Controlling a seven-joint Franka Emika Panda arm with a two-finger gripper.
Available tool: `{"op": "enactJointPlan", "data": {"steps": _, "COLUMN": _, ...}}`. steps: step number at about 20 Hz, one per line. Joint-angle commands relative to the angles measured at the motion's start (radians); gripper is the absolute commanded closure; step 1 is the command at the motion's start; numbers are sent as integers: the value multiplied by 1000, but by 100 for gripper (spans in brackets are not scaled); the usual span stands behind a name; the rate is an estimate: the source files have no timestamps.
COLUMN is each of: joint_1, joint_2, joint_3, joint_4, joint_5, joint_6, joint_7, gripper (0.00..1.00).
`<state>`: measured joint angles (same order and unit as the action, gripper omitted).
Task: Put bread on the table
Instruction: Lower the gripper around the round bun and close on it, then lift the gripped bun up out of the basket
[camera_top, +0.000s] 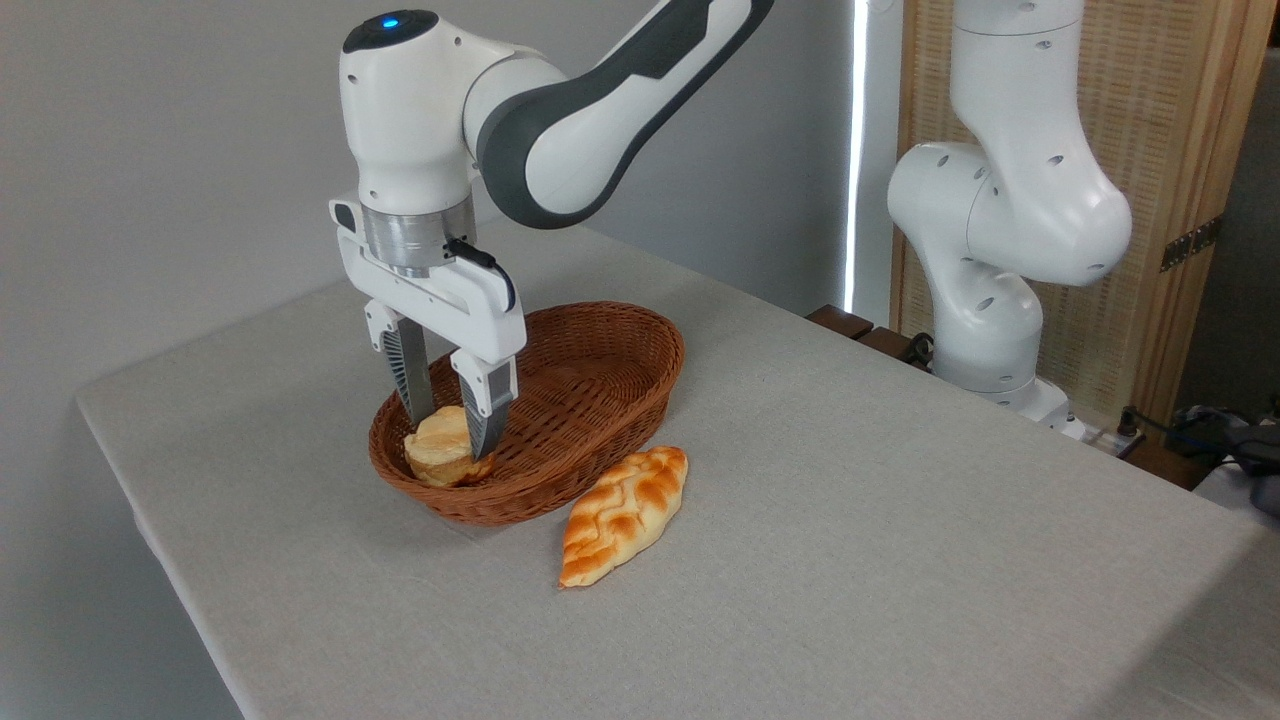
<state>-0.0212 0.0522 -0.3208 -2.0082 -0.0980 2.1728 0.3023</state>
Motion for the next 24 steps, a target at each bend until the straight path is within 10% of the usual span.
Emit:
{"op": "enactJointPlan", "data": {"steps": 1, "joint_1": -12, "joint_2": 23, "joint_3": 2, "joint_4": 0, "joint_5": -2, "joint_6": 35, "joint_7": -12, "gripper": 0}}
{"op": "enactJointPlan", "data": {"steps": 8, "joint_1": -14, "joint_2": 21, "joint_3": 0, "joint_4": 0, "joint_5": 50, "joint_6": 32, "joint_7": -5, "gripper": 49}}
{"op": "enactJointPlan", "data": {"steps": 24, "joint_1": -11, "joint_2": -51, "joint_3": 8, "joint_4": 0, "joint_5": 50, "joint_6": -66, "joint_7": -2, "gripper": 48}}
